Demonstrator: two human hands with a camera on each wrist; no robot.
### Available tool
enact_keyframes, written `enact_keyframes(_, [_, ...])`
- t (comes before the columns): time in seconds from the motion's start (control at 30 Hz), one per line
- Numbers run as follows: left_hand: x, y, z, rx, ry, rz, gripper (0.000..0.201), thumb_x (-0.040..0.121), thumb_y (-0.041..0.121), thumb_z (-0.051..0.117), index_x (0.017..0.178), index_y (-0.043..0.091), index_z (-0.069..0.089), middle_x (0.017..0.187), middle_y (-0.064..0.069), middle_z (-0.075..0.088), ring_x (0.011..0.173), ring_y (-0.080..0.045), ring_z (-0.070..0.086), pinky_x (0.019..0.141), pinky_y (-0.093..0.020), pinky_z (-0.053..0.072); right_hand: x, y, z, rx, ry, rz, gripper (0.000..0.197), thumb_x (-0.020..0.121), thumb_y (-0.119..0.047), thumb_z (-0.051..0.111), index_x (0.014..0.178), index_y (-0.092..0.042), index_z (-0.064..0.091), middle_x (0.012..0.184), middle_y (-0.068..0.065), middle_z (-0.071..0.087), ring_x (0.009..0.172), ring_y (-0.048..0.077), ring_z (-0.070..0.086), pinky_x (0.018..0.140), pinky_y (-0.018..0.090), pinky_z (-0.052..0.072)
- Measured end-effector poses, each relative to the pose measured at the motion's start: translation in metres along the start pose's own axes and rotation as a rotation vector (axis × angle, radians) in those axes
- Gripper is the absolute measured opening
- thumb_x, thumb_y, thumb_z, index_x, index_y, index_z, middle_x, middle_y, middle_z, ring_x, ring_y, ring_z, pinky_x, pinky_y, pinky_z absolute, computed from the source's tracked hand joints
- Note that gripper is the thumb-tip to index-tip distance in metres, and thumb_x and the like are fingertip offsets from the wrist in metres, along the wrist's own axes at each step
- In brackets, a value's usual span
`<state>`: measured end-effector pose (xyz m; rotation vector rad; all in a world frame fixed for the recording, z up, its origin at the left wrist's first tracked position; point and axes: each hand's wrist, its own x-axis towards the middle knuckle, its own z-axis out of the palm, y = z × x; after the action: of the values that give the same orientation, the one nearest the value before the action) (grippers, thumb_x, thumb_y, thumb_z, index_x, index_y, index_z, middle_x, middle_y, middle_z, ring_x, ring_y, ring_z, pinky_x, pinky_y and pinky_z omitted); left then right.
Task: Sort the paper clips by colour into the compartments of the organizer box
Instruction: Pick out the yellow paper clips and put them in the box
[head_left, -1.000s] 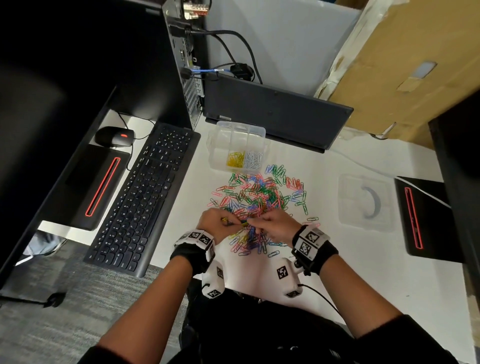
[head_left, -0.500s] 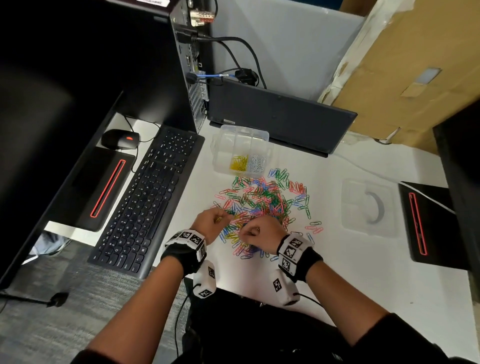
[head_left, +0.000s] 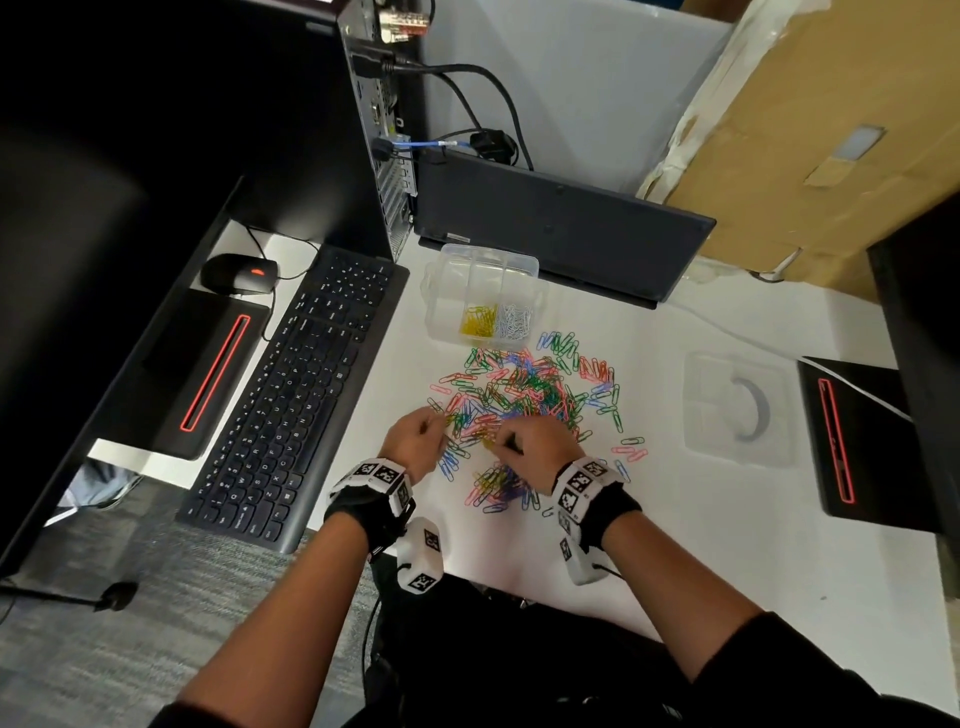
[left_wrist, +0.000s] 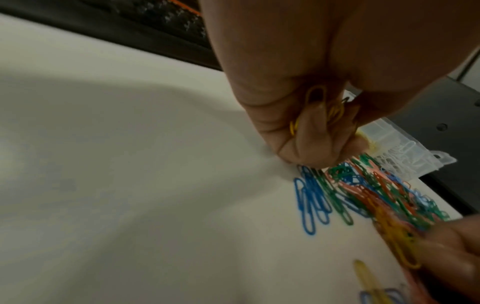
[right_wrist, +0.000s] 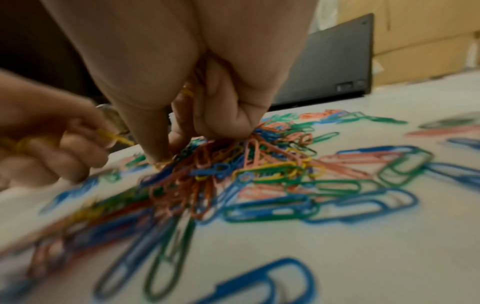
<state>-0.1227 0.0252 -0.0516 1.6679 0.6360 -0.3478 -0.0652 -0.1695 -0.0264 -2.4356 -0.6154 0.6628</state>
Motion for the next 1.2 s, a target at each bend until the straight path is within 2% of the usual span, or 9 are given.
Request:
enact_keyframes(0.1, [-0.002, 0.005, 0.002, -0.088, 0.015, -0.017, 0.022, 0.097, 0.007, 0.046, 0.074, 0.006, 0.046, 0.068, -0.01, 0.065, 0.047, -0.012, 0.044, 0.046, -0.023, 0.033, 0.001, 0.009, -0.013, 0.326, -0.015, 0.121, 0.009, 0.089, -0.022, 0.069, 0.088, -0.013, 0.07, 0.071, -0.008, 0.063, 0.056, -0.002, 0.052, 0.057, 0.016, 0.043])
enact_keyframes(0.23, [0.004, 0.007, 0.004, -0.123, 0.0, -0.043, 0.029, 0.087, -0.009, 0.051, 0.071, 0.012, 0.041, 0.072, -0.018, 0.06, 0.052, -0.017, 0.043, 0.046, -0.023, 0.033, -0.003, 0.014, -0.041, 1.044, -0.188, 0.381, 0.009, 0.095, -0.01, 0.061, 0.097, -0.003, 0.066, 0.079, 0.006, 0.064, 0.064, 0.012, 0.057, 0.052, 0.021, 0.048])
enact_keyframes(0.4, [0.009, 0.022, 0.007, -0.163, -0.024, -0.047, 0.029, 0.091, -0.014, 0.036, 0.085, 0.014, 0.04, 0.061, -0.011, 0.046, 0.046, -0.015, 0.035, 0.037, -0.017, 0.027, -0.003, 0.024, -0.057, 1.224, -0.15, 0.42, 0.011, 0.094, 0.0, 0.057, 0.1, -0.002, 0.065, 0.088, 0.009, 0.069, 0.069, 0.01, 0.065, 0.058, 0.018, 0.055])
enact_keyframes(0.57, [0.023, 0.049, 0.002, -0.332, -0.147, -0.024, 0.035, 0.098, -0.009, 0.031, 0.111, 0.011, 0.056, 0.06, -0.007, 0.041, 0.043, -0.007, 0.036, 0.039, -0.015, 0.028, 0.007, 0.022, -0.064, 1.527, -0.144, 0.421, 0.031, 0.097, -0.002, 0.05, 0.126, -0.004, 0.062, 0.079, 0.005, 0.06, 0.071, 0.013, 0.059, 0.061, 0.021, 0.056])
enact_keyframes(0.67, [0.037, 0.076, -0.002, -0.376, -0.133, -0.037, 0.035, 0.095, -0.008, 0.031, 0.107, 0.002, 0.062, 0.062, -0.005, 0.037, 0.048, -0.01, 0.031, 0.039, -0.016, 0.024, 0.018, 0.015, -0.07, 1.656, -0.129, 0.465, 0.025, 0.098, -0.011, 0.051, 0.117, -0.001, 0.065, 0.081, 0.006, 0.059, 0.072, 0.015, 0.059, 0.057, 0.022, 0.056])
enact_keyframes(0.83, [0.07, 0.126, -0.004, -0.398, -0.052, -0.048, 0.035, 0.098, -0.001, 0.029, 0.083, 0.005, 0.059, 0.06, -0.003, 0.038, 0.042, -0.006, 0.03, 0.035, -0.015, 0.022, 0.038, 0.005, -0.079, 1.609, -0.121, 0.522, 0.026, 0.089, -0.036, 0.062, 0.072, -0.018, 0.052, 0.065, -0.002, 0.044, 0.051, 0.007, 0.041, 0.035, 0.014, 0.032])
enact_keyframes(0.97, [0.102, 0.142, -0.002, 0.042, 0.008, -0.001, 0.034, 0.095, 0.004, 0.042, 0.08, 0.019, 0.069, 0.062, -0.003, 0.052, 0.051, -0.015, 0.041, 0.045, -0.022, 0.034, 0.052, 0.0, -0.086, 1.188, -0.084, 0.579, 0.02, 0.094, -0.015, 0.062, 0.076, -0.018, 0.052, 0.06, -0.004, 0.026, 0.046, 0.008, 0.02, 0.036, 0.018, 0.013])
enact_keyframes(1.07, [0.11, 0.155, 0.0, 0.479, 0.003, 0.065, 0.031, 0.089, 0.006, 0.048, 0.101, 0.018, 0.074, 0.101, -0.006, 0.067, 0.086, -0.023, 0.064, 0.076, -0.031, 0.054, 0.062, 0.0, -0.087, 0.958, -0.055, 0.533, 0.032, 0.092, -0.005, 0.06, 0.069, -0.018, 0.043, 0.057, -0.003, 0.028, 0.045, 0.01, 0.021, 0.038, 0.02, 0.015])
enact_keyframes(1.2, [0.114, 0.167, 0.005, 0.717, -0.023, 0.1, 0.034, 0.087, 0.003, 0.054, 0.114, 0.012, 0.071, 0.125, -0.007, 0.064, 0.113, -0.027, 0.06, 0.096, -0.033, 0.05, 0.067, 0.001, -0.093, 0.895, -0.081, 0.429, 0.002, 0.096, -0.012, 0.06, 0.096, -0.011, 0.063, 0.052, -0.008, 0.038, 0.042, 0.006, 0.028, 0.037, 0.019, 0.024])
